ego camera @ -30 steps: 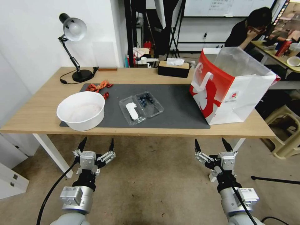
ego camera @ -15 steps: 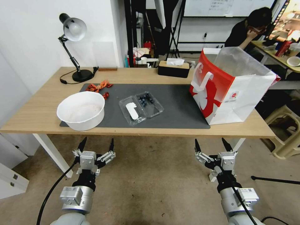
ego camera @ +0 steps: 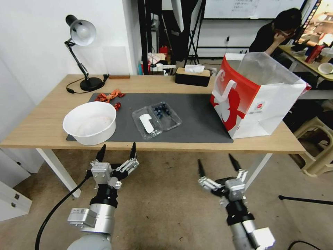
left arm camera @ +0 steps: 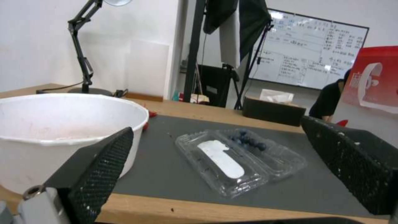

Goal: Close the takeout container lid, then place the container into the takeout bag.

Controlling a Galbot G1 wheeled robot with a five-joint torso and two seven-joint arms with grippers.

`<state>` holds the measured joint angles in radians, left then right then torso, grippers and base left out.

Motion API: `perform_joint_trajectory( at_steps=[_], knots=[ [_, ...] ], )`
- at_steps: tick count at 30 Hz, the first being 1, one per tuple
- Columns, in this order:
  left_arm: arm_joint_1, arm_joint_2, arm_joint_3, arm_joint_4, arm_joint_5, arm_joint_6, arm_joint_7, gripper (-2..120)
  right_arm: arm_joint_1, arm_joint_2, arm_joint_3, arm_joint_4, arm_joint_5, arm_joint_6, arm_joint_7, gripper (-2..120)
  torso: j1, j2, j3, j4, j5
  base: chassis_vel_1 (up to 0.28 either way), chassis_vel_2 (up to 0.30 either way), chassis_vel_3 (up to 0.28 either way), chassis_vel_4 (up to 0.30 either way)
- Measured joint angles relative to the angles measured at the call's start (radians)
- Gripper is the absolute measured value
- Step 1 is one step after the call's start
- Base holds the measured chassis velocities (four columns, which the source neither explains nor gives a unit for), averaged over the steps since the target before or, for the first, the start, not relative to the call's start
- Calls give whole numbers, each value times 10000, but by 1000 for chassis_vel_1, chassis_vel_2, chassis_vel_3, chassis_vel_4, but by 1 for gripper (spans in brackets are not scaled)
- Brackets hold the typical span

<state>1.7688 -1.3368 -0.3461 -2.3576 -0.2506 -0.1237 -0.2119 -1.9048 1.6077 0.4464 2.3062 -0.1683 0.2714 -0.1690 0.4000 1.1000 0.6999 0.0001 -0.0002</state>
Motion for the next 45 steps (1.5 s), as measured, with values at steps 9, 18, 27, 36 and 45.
perform_joint_trajectory(
  at_steps=[9, 18, 27, 36, 45],
  knots=[
    [31, 47, -87, 67, 45, 76, -31, 100, 71, 2, 177, 1, 273, -105, -33, 100, 0, 0, 0, 0, 2, 0, 0, 0, 0],
    [22, 13, -304, 306, 154, 8, 93, 100, 316, 35, 312, -129, 525, -319, 27, 100, 0, 0, 1, -1, 2, 0, 0, 0, 0],
    [143, 45, -615, 539, 243, -198, 352, 100, 1270, 9, 477, -359, 1330, -1073, 6, 100, 0, 0, 0, -1, 3, 0, 0, 0, 0],
    [234, -112, -785, 633, 376, -356, 481, 100, 3399, -1000, 264, -1243, 2524, -2380, -18, 100, 0, 0, 1, 1, 3, 0, 0, 0, 0],
    [289, -355, -908, 858, 540, -409, 595, 100, 5177, -2160, -343, -2538, 3248, -3382, 142, 100, 0, -1, 1, -2, 4, 0, 0, 0, 0]
  ],
)
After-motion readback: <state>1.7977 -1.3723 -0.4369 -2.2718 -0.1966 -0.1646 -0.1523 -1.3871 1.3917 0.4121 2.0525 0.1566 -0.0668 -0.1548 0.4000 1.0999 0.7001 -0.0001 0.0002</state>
